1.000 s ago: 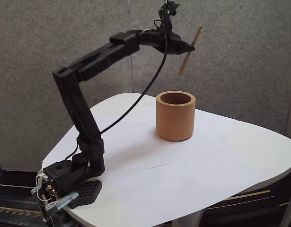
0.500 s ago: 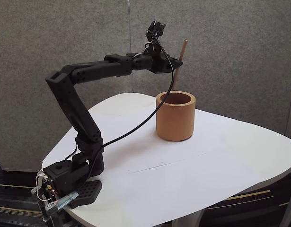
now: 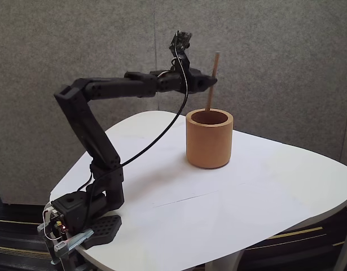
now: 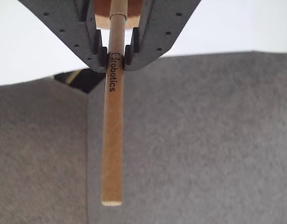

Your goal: Grab the pen and put it in the pen holder.

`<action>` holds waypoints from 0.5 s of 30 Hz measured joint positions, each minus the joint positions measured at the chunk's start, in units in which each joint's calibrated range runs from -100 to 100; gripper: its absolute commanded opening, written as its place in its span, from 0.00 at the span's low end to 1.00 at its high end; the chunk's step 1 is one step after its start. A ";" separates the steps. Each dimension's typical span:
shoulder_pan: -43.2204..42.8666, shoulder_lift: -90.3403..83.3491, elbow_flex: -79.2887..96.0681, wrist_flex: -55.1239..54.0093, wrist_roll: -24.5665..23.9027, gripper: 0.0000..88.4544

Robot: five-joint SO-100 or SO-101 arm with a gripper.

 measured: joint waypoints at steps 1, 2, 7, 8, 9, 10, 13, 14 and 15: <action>0.00 0.00 1.08 0.00 0.34 0.01; 0.00 0.00 1.90 0.00 0.49 0.01; -0.15 0.00 2.62 -0.17 0.68 0.01; -0.15 0.08 2.80 -0.17 0.73 0.01; -0.15 0.08 2.89 -0.25 0.78 0.01; -0.15 0.51 2.89 -0.25 0.78 0.01; -0.15 3.39 2.89 -1.36 0.88 0.01; -0.15 4.57 2.89 -2.12 0.88 0.01; -0.15 5.76 2.89 -2.97 0.88 0.01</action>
